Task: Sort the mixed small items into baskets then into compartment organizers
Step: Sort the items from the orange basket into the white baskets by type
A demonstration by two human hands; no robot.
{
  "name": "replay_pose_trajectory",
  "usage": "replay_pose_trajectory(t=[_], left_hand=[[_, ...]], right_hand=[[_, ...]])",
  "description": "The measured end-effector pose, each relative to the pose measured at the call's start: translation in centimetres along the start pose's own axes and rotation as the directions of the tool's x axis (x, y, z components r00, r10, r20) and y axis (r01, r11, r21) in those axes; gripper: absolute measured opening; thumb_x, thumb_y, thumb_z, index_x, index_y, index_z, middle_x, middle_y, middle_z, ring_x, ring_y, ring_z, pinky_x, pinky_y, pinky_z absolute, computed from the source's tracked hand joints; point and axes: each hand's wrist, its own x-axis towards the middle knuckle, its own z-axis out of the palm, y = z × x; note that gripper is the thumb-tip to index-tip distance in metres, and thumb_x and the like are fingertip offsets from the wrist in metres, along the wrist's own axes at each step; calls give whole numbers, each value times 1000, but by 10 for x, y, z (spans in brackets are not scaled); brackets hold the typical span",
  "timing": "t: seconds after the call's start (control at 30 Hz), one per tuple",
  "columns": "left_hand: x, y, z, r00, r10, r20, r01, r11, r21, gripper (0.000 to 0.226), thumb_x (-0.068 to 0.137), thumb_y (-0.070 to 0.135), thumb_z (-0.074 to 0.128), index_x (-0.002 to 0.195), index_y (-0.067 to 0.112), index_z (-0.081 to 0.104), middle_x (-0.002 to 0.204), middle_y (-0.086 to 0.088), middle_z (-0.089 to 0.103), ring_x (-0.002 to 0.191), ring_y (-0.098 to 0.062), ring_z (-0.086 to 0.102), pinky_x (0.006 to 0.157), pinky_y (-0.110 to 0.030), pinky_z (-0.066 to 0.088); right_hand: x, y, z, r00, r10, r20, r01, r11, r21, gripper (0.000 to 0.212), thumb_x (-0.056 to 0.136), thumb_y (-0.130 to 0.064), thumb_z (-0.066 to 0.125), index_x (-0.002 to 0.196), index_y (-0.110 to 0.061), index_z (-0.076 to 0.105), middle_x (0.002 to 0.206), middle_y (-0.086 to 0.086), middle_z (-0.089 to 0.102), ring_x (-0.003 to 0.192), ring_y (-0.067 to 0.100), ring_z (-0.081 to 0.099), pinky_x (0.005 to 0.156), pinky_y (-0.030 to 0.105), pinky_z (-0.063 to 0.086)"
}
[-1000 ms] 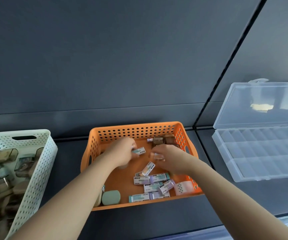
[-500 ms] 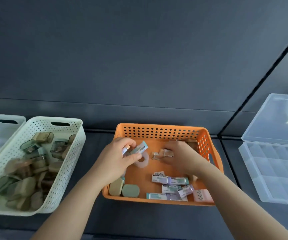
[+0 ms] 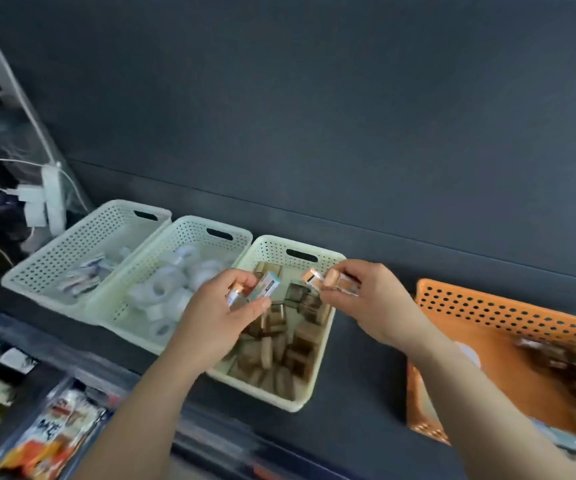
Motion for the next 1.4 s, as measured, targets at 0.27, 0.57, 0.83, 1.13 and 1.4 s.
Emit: replay_pose_trajectory(t=[0.27,0.57,0.83,1.13,1.4], left_hand=[[50,-122,-156,994,-66,-85,71,996,57,24,79,28,76,98,26,62,93,13,63,82,-2,58,65,-19,39],[130,-237,-215,984,-164,64,139,946,291,41,68,27,82,99,24,57,94,8,61,91,-16,59,75,-32,47],[160,-269,-210,942,-240,235,140,917,375,21,90,23,61,111,23,57,107,5,60,84,-9,58,63,-22,43],[189,-291,-224,960,-46,276,-93,878,469,31,95,8,49,124,15,58,111,-4,64,90,-13,63,79,-28,51],[206,-308,-265,928,351,128,-371,820,436,36,85,11,65,121,14,64,116,2,60,104,-18,54,89,-27,46]], right_hand=[[74,-96,133,999,47,-28,-45,996,79,12,80,-22,74,85,-17,64,67,-7,58,51,-1,47,48,9,36],[135,-141,213,994,109,27,-111,988,105,9,83,-16,70,82,-13,62,67,-2,57,51,8,46,41,10,33],[184,-139,247,994,79,69,-81,997,20,8,82,-20,70,79,-18,63,72,-1,61,54,11,49,42,15,38],[233,-153,292,988,53,145,-19,974,-226,8,83,-24,64,91,-22,65,89,-6,65,77,13,56,64,25,41],[264,-168,340,902,186,391,18,886,-464,23,89,-30,59,108,-18,65,107,0,63,98,19,57,84,32,47]])
